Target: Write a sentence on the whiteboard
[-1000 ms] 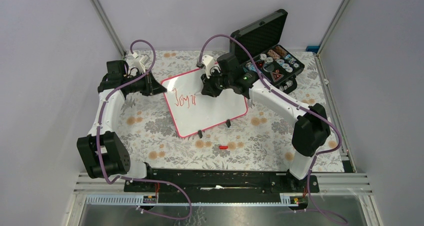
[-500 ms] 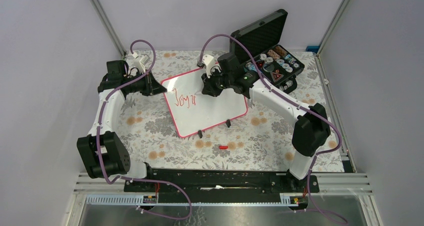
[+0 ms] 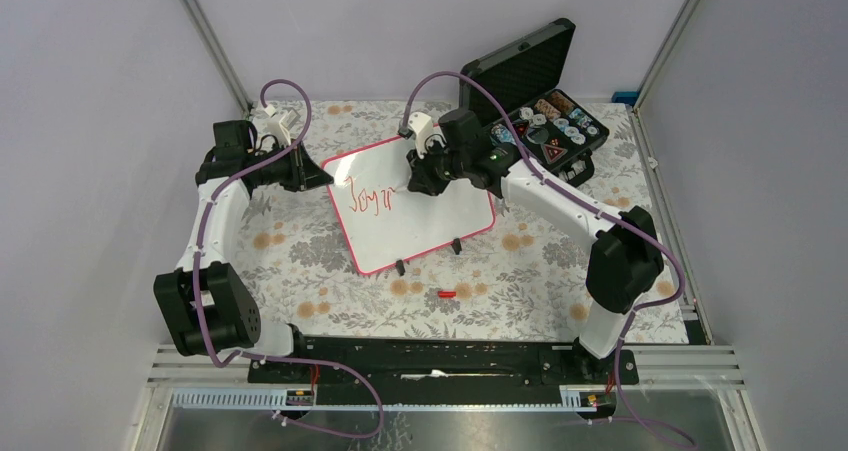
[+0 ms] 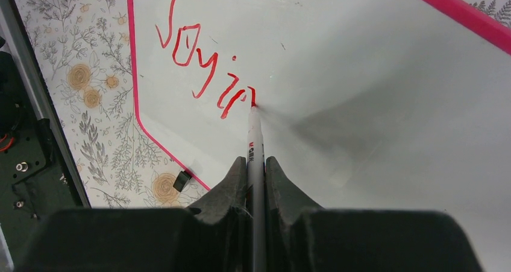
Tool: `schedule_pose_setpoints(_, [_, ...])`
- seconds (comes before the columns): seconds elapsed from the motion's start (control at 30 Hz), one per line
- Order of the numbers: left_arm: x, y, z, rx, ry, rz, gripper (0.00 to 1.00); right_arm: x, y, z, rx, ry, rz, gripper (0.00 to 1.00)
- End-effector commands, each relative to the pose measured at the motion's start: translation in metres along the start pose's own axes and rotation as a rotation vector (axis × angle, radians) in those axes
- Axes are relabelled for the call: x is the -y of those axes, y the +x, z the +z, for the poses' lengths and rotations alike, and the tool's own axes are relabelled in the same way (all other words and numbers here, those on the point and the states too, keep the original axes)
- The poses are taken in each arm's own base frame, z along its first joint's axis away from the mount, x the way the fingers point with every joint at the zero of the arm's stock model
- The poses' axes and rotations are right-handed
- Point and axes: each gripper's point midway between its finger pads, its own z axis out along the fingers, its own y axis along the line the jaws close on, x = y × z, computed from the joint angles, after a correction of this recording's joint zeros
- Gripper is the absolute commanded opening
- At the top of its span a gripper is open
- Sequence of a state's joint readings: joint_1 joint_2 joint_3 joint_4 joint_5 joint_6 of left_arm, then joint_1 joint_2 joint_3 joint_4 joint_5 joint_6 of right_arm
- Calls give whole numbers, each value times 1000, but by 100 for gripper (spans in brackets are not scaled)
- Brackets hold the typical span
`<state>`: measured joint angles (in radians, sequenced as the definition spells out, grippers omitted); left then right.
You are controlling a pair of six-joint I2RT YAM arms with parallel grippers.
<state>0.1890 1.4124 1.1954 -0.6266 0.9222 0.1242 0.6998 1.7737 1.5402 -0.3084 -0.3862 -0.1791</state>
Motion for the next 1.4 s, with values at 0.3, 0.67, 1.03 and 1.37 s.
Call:
schedule_pose_setpoints(0.3, [-7,-14,-1,38,-44,105,0,-4,14,-3,-18,-7,-18,0])
schedule_pose_setpoints(0.67, [0,-15,-4,41,-29,104,24,-25,-12,-30,41,-78,-14,0])
schedule_pose_setpoints(1.03, [12,-1,-10,32,42,106,52,-14,-17,-56,77,-108,5,0])
schedule_pose_setpoints(1.37, [3,15,-4,10,30,94,45,-10,-14,-59,82,-128,7,0])
